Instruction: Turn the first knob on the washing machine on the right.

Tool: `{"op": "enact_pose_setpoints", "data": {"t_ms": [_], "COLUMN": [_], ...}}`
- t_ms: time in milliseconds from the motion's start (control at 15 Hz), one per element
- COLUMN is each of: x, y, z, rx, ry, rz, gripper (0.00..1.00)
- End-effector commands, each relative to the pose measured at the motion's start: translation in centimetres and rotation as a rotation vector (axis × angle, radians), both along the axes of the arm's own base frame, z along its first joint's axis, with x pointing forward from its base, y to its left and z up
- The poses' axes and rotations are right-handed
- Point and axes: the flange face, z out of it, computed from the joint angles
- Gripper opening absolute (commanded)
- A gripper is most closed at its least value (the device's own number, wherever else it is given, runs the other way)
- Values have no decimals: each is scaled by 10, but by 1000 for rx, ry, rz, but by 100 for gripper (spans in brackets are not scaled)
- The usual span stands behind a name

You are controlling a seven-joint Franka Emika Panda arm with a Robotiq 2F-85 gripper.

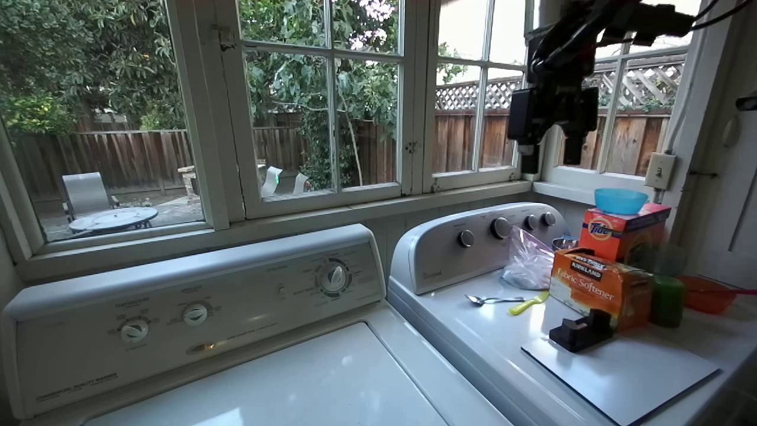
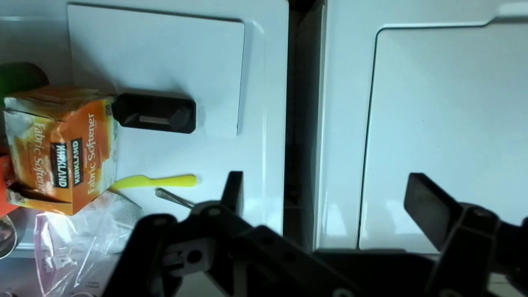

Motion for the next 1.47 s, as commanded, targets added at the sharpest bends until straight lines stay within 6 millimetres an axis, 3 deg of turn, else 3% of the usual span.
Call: {"op": "enact_pose_setpoints", "data": {"t_ms": [0, 333, 800, 867, 1000, 1267, 1400], "x": [47, 114, 204, 179, 197, 211, 234], "y": [0, -20, -62, -53, -62, -63, -66], "z": [-40, -82, -97, -93, -97, -106, -118], "rx": [18, 8, -74, -35, -55, -51, -53], "ry": [-21, -39, -62, -88, -85, -95, -123], "rz": [-31, -65, -45, -33, -38, 19, 59], "gripper": [100, 100, 100, 100, 100, 100, 100]}}
